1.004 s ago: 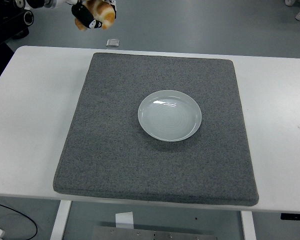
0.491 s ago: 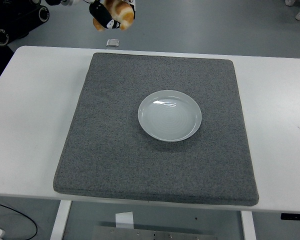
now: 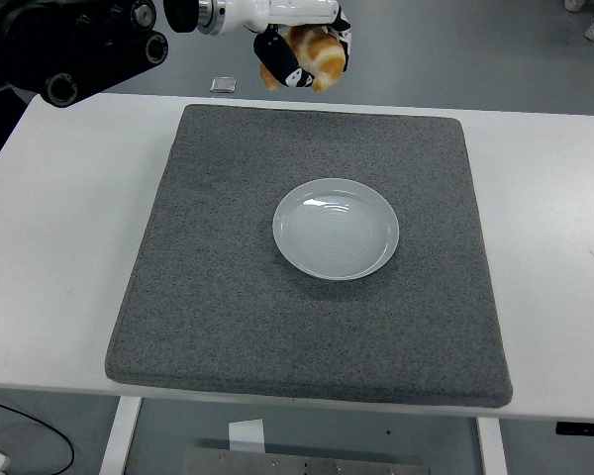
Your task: Place the bread on the plate
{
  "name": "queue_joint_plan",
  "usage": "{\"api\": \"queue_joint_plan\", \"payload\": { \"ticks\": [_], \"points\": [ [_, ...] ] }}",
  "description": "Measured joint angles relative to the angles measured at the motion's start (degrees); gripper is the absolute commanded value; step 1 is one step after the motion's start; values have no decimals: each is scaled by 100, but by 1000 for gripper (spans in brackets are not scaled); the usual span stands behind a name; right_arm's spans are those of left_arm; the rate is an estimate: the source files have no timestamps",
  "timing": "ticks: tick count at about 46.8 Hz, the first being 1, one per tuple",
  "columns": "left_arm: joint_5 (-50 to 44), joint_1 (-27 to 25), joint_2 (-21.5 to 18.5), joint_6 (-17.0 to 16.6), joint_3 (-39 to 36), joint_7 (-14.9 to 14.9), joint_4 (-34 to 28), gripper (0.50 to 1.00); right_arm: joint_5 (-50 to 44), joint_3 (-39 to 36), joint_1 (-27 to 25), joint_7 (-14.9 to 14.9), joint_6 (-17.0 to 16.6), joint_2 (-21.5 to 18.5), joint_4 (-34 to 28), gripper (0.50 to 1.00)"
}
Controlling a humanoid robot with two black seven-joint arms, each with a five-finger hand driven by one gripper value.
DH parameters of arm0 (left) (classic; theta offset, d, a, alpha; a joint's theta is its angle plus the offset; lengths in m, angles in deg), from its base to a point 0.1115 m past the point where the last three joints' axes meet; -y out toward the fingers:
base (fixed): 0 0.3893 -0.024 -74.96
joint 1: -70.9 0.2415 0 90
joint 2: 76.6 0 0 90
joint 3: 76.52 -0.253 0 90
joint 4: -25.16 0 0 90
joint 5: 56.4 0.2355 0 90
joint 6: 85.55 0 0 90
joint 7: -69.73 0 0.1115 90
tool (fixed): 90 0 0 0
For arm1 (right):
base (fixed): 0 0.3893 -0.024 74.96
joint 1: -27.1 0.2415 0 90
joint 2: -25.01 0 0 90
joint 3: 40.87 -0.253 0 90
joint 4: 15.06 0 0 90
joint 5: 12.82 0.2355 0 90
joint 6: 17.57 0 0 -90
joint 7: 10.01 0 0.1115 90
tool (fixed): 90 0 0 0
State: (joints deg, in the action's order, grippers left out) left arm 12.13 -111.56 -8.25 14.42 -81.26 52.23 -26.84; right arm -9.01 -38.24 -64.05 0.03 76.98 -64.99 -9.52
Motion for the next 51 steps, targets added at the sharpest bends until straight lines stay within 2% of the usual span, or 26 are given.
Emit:
{"api": "queue_joint_plan", "payload": {
  "ticks": [21,39,51],
  "points": [
    [106,183,567,-21,27,0,-302,500,0,0,3,-2,-1,0,0,932],
    [552,822,1022,-50,-34,1,-224,500,-2,0,0,-1,1,0,0,932],
    [1014,1174,1176,-59,-36,4,-129,500,-4,0,2,-1,-2,0,0,932]
  ]
}}
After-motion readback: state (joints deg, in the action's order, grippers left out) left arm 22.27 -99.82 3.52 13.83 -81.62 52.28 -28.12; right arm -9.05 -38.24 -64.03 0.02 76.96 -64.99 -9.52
